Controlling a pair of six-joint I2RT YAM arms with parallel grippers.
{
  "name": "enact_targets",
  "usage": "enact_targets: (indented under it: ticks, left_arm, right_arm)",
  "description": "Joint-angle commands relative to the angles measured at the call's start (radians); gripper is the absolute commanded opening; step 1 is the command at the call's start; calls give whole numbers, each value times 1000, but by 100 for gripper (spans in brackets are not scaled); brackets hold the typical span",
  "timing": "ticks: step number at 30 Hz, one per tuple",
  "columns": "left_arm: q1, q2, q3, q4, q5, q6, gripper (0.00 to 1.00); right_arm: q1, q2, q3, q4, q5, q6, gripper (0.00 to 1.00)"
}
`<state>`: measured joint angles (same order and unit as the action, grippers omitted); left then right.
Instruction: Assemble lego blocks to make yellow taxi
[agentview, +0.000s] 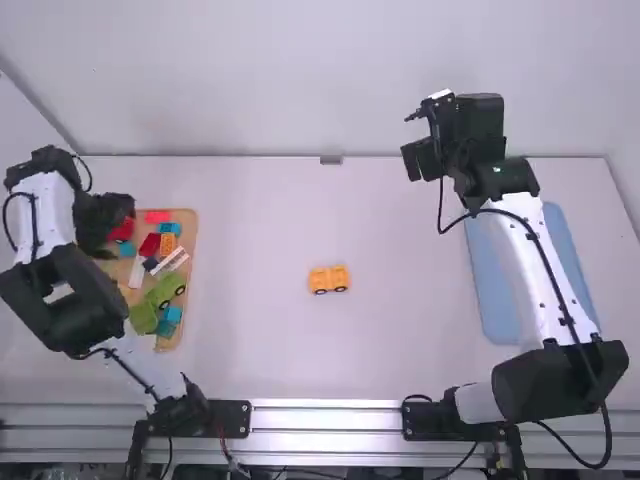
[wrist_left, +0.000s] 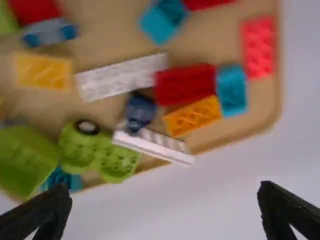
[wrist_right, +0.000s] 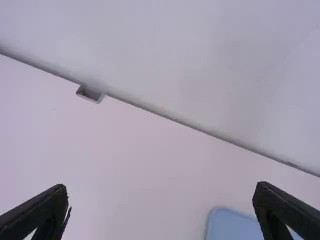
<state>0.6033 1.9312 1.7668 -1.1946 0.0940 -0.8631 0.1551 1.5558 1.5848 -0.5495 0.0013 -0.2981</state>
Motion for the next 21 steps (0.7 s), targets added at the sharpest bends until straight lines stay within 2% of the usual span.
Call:
enact_targets:
  ticks: [1, 4, 8, 12, 16, 21]
  left_arm:
    - [50, -21, -23, -58, -69, -354, 99]
    - [115, -21, -51, -146, -113, -585, 99]
    - [173, -21, -92, -137, -112, -723, 99]
    - [189, -21, -146, -10, -80, -728, 99]
    - [182, -21, -224, 151, 51, -640, 99]
    - [183, -21, -306, 246, 83, -633, 99]
  right_arm:
    - [2, 8, 37, 3, -1, 1, 98]
    - [2, 8, 37, 3, -2, 2, 98]
    - [2, 8, 37, 3, -2, 2, 98]
    - [2, 8, 37, 4, -3, 2, 98]
    - [2, 8, 37, 3, -3, 2, 98]
    - [2, 8, 37, 4, -4, 5, 98]
